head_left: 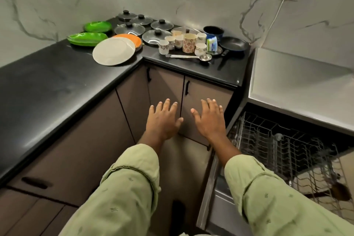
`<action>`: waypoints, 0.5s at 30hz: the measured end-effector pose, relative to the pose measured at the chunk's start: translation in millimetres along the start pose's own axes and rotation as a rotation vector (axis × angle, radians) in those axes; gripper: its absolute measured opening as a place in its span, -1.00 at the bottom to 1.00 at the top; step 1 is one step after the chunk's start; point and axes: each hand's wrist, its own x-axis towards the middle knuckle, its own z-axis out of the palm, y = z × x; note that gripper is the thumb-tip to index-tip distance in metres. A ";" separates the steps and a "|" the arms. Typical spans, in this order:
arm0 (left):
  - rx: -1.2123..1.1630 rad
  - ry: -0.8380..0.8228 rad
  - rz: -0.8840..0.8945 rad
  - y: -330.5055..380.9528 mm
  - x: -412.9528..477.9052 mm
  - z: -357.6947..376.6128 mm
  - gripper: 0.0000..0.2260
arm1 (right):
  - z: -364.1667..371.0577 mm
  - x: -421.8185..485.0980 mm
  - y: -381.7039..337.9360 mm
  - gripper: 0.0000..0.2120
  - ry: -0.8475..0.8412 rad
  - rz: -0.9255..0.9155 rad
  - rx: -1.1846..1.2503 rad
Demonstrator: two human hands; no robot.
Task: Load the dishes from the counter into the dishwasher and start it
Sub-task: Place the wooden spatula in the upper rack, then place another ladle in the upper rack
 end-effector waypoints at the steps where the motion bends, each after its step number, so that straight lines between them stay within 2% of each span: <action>1: 0.006 0.000 -0.003 -6.4 6.1 -2.0 -0.38 | 1.0 8.8 -4.5 -0.39 0.007 0.002 0.013; 15: 0.034 -0.073 0.040 -43.3 182.9 -19.5 -0.39 | 38.6 182.6 -17.2 -0.41 -0.021 0.105 0.158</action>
